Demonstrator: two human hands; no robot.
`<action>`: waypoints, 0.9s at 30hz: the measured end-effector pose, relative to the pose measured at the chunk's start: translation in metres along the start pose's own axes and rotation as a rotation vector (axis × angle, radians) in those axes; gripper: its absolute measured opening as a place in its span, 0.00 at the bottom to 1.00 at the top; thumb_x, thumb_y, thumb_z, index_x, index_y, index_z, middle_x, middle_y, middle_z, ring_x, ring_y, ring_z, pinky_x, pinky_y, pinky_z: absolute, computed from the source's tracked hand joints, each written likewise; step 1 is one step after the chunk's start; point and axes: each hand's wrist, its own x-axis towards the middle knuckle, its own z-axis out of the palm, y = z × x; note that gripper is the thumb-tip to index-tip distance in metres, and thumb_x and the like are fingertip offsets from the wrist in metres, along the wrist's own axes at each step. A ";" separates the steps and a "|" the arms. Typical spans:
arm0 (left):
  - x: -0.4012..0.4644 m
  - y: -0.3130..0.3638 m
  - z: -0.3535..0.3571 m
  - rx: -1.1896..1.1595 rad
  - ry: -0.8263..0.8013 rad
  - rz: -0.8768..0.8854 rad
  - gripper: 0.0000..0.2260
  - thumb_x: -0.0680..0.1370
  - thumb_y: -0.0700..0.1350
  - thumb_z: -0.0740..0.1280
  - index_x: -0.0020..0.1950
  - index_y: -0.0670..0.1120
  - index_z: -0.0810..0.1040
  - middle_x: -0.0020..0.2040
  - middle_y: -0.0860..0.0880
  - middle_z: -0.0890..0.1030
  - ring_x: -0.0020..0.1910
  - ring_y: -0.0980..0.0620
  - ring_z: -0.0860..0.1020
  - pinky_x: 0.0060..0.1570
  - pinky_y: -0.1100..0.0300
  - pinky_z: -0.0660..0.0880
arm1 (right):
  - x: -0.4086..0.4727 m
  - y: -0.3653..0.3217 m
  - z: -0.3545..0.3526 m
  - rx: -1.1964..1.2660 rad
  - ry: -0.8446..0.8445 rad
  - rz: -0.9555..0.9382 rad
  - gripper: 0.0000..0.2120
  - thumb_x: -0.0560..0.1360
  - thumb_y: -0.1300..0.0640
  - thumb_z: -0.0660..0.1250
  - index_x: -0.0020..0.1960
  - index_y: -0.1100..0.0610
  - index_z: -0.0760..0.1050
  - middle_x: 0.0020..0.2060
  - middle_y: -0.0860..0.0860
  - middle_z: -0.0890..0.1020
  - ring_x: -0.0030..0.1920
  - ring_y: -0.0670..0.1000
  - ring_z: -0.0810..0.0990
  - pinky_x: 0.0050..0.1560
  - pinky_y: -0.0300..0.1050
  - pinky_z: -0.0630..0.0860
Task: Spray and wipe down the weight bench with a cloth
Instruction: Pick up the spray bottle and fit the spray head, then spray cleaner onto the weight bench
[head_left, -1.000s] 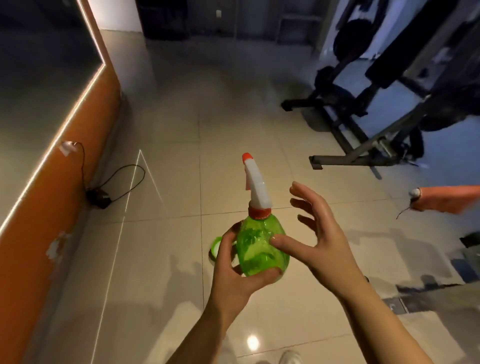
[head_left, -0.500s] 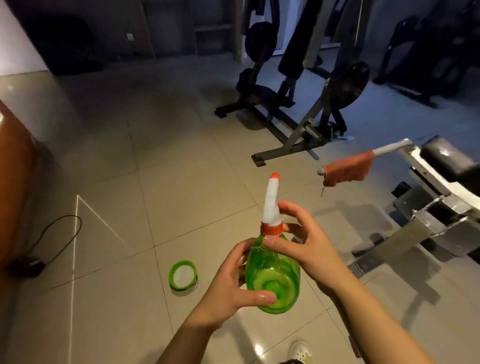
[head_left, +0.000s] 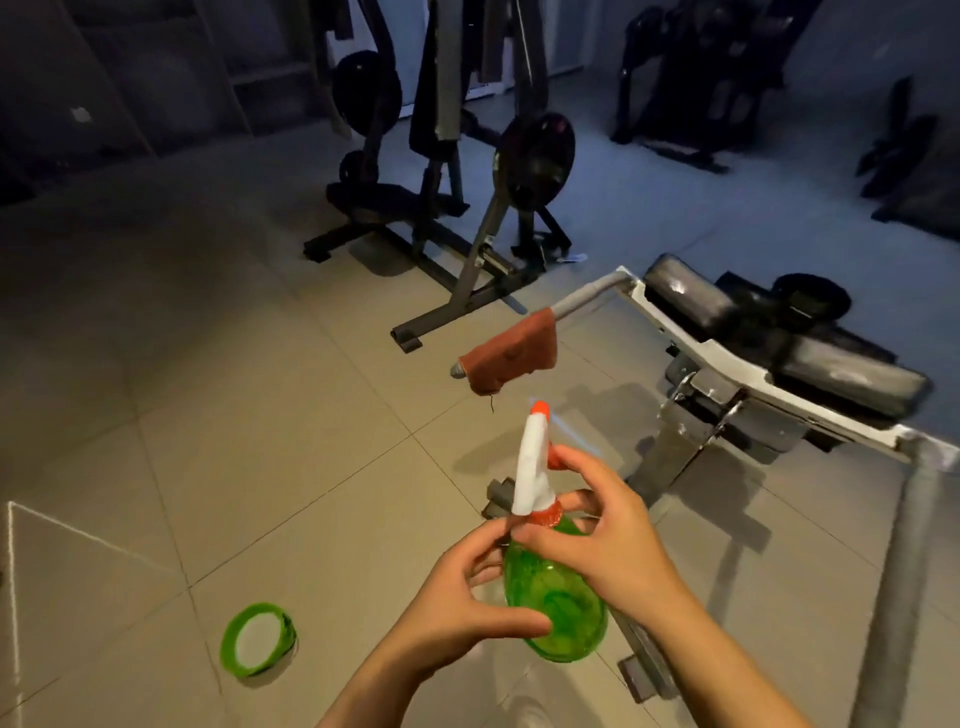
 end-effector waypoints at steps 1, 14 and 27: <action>0.011 0.002 0.004 0.041 -0.018 -0.006 0.38 0.60 0.48 0.81 0.67 0.55 0.72 0.62 0.62 0.78 0.63 0.59 0.76 0.66 0.61 0.69 | 0.001 0.007 -0.011 0.046 0.042 0.029 0.36 0.57 0.49 0.82 0.62 0.40 0.72 0.60 0.44 0.77 0.49 0.47 0.83 0.49 0.49 0.82; 0.227 0.029 -0.051 0.448 0.378 0.175 0.11 0.76 0.46 0.70 0.59 0.53 0.77 0.56 0.54 0.76 0.51 0.58 0.76 0.46 0.70 0.69 | 0.055 0.062 -0.089 0.312 0.444 0.255 0.38 0.50 0.41 0.76 0.59 0.42 0.73 0.51 0.48 0.83 0.45 0.46 0.83 0.40 0.38 0.79; 0.378 -0.017 -0.115 0.923 0.054 0.294 0.29 0.78 0.46 0.68 0.77 0.50 0.61 0.73 0.43 0.68 0.66 0.41 0.72 0.60 0.43 0.75 | 0.176 0.063 -0.074 0.342 0.693 0.395 0.39 0.50 0.40 0.81 0.57 0.55 0.79 0.42 0.50 0.84 0.43 0.50 0.83 0.42 0.41 0.78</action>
